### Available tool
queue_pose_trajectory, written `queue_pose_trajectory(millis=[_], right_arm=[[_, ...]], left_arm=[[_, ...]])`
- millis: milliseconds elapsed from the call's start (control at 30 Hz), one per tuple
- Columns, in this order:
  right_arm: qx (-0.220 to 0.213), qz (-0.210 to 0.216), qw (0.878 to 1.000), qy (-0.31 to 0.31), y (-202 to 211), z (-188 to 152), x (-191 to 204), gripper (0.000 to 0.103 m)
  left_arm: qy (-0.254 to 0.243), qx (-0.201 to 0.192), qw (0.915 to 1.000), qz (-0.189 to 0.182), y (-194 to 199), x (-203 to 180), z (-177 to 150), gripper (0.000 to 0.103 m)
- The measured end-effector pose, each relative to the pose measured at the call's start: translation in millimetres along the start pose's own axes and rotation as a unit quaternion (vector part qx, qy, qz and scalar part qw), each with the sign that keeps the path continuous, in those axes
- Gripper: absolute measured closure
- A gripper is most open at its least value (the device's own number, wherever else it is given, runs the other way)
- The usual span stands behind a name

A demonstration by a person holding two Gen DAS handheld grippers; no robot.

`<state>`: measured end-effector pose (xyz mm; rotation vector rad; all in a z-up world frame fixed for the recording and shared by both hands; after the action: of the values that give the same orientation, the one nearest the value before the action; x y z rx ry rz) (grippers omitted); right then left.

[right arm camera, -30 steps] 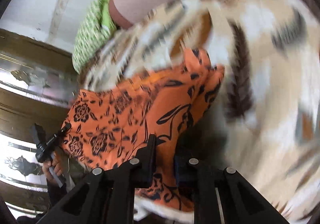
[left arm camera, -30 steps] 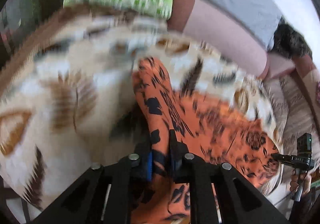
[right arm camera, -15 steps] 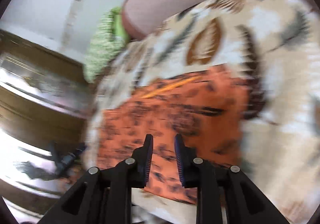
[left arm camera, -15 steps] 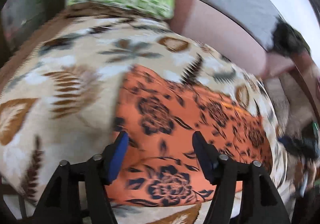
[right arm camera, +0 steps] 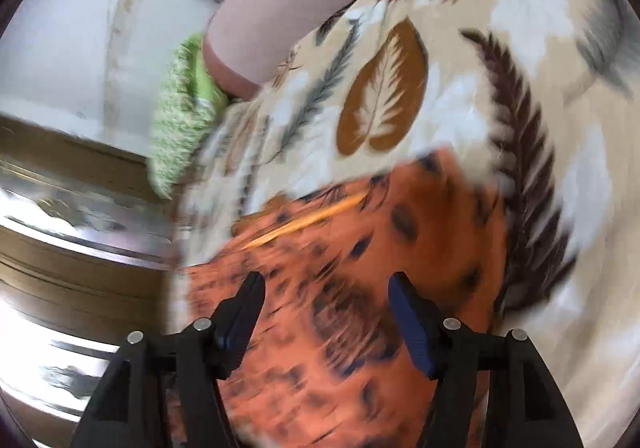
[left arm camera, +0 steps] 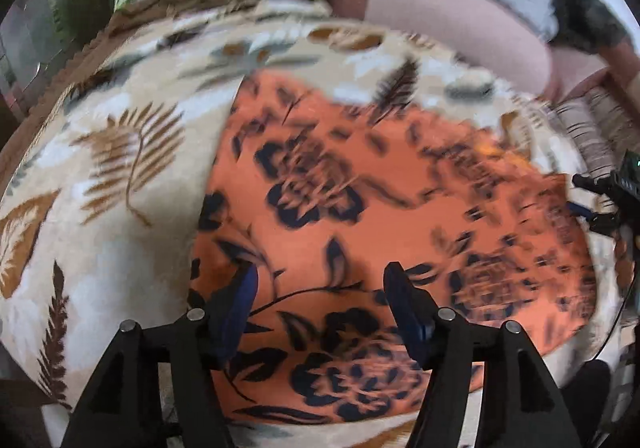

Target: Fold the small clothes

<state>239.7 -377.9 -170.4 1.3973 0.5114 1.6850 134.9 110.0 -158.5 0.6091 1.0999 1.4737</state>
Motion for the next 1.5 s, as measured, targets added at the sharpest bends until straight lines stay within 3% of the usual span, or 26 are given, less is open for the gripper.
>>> queue_pose_trajectory(millis=[100,167,200,267,400,600,667,700,833,900,1067,1167,1200,1233,1300,1367,1400,1467,1500], right_arm=[[-0.048,0.047,0.991,-0.118,12,5,-49,0.044],[-0.075,-0.009,0.994,-0.085,37,-3,-44,0.039],[-0.069,-0.009,0.995,-0.071,44,-10,-41,0.039],[-0.040,0.039,0.996,-0.064,55,-34,-37,0.039],[0.009,0.040,0.999,-0.027,67,-84,-27,0.039],[0.056,0.064,0.996,-0.033,63,-139,-37,0.041],[0.064,0.056,0.996,-0.032,59,-150,-41,0.057],[0.069,0.046,0.996,-0.024,58,-154,-39,0.077],[0.079,-0.005,0.997,0.011,54,-165,-36,0.092],[0.084,-0.012,0.996,0.001,52,-171,-46,0.092],[0.054,-0.001,0.998,0.014,73,-163,-27,0.085],[0.022,-0.032,0.998,0.049,86,-148,-3,0.061],[0.010,-0.036,0.997,0.061,90,-143,3,0.044],[-0.011,-0.036,0.997,0.073,100,-136,8,0.039],[-0.028,-0.027,0.996,0.085,102,-129,14,0.039],[-0.007,-0.034,0.996,0.087,83,-125,15,0.039],[0.020,-0.053,0.995,0.081,70,-126,8,0.039],[0.074,-0.129,0.987,0.061,45,-132,-12,0.040],[0.068,-0.127,0.989,0.042,46,-135,-20,0.041]], left_arm=[[0.018,0.001,0.9998,-0.008,-3,8,-3,0.037],[0.023,-0.006,0.9996,-0.013,3,9,-2,0.037],[0.023,-0.007,0.9996,-0.012,5,8,-1,0.037],[0.028,-0.013,0.9993,-0.020,9,5,1,0.037],[0.034,-0.017,0.9979,-0.053,20,-12,-2,0.037],[-0.004,0.002,0.9969,-0.079,20,-55,-18,0.037],[-0.015,0.009,0.9967,-0.079,18,-65,-24,0.037],[-0.018,0.011,0.9967,-0.078,18,-67,-26,0.037],[-0.013,0.005,0.9973,-0.073,26,-60,-32,0.037],[-0.003,0.006,0.9977,-0.068,28,-51,-32,0.037],[0.004,-0.007,0.9981,-0.060,41,-32,-29,0.037],[0.015,-0.011,0.9984,-0.054,40,-26,-25,0.036],[0.017,-0.013,0.9985,-0.051,39,-25,-25,0.036],[0.016,-0.015,0.9988,-0.044,37,-25,-24,0.036],[0.015,-0.015,0.9994,-0.026,30,-24,-25,0.036],[0.012,0.004,0.9999,-0.011,19,-21,-29,0.036],[0.014,0.016,0.9998,-0.006,15,-19,-31,0.036],[0.027,0.016,0.9992,-0.027,18,-9,-32,0.036],[0.036,0.015,0.9985,-0.038,23,-3,-30,0.036]])
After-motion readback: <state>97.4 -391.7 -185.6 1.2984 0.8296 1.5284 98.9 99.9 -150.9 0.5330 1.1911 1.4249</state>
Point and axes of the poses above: each gripper's, at about its wrist camera, not at the fingertips, and y roughly against the way its jaws point, x to its left, z to its top, the point moved 1 cm from there along -y, roughly the way its jaws point, and after that the axes turned 8 degrees about y, right-handed, at the moved point
